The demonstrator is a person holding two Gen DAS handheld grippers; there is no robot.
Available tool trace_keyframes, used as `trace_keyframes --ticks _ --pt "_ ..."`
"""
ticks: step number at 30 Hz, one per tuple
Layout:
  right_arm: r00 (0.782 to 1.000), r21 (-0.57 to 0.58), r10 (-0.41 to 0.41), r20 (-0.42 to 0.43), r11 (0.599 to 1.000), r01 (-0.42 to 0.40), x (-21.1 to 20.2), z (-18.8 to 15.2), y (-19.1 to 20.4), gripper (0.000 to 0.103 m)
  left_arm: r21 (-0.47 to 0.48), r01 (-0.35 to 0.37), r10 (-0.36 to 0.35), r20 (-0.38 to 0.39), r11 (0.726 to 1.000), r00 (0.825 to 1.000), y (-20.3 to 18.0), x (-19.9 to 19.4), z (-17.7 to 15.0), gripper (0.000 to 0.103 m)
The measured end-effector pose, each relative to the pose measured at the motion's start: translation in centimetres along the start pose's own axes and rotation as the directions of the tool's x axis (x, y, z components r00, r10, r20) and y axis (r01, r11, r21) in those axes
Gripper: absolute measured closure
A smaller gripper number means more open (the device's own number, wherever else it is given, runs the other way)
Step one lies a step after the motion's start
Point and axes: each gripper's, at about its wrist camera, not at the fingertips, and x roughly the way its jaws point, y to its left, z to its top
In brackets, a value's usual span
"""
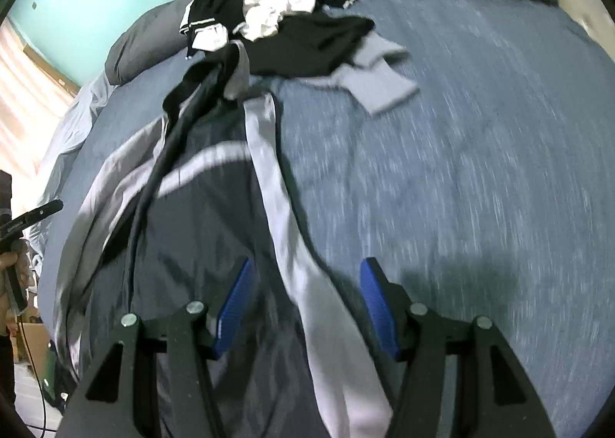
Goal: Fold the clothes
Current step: 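Swing the hanging jacket forward and lay it flat on the bed with both grippers, then open both grippers and release the jacket hem onto the bed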
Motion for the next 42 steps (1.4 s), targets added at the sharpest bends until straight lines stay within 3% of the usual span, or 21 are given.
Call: trace_keyframes --ticks 8,20,22,27,29,42 --pt "0.996 -0.004 -0.028 -0.079 1.0 0.028 -0.7 -4.8 -1.3 0.044 0.011 -0.001 0.001 0.012 1.0 1.0 -0.5 -4.1 -4.2 0.049" --pt "0.993 0.018 -0.04 -0.111 0.999 0.042 0.4 -8.8 -2.8 0.045 0.009 -0.005 0.005 0.004 1.0 1.0 -0.2 -6.5 -8.8 0.048" --pt "0.993 0.02 -0.029 -0.111 0.999 0.032 0.5 -9.2 -2.9 0.053 0.003 -0.011 0.011 0.001 1.0 1.0 0.0 -6.6 -9.4 0.048" --pt "0.996 -0.006 -0.01 -0.091 1.0 0.009 0.1 -10.1 -2.2 0.089 -0.011 -0.008 0.008 0.001 1.0 1.0 0.5 -6.9 -10.2 0.048" --pt "0.998 -0.02 0.002 -0.07 1.0 -0.003 -0.6 -10.3 -1.6 0.095 -0.01 -0.007 0.007 0.0 1.0 1.0 0.6 -6.9 -10.5 0.047" --pt "0.989 -0.103 0.124 0.078 0.988 -0.116 -9.4 -8.3 3.3 0.099 -0.013 -0.012 0.012 -0.001 1.0 1.0 1.4 -8.0 -11.7 0.047"
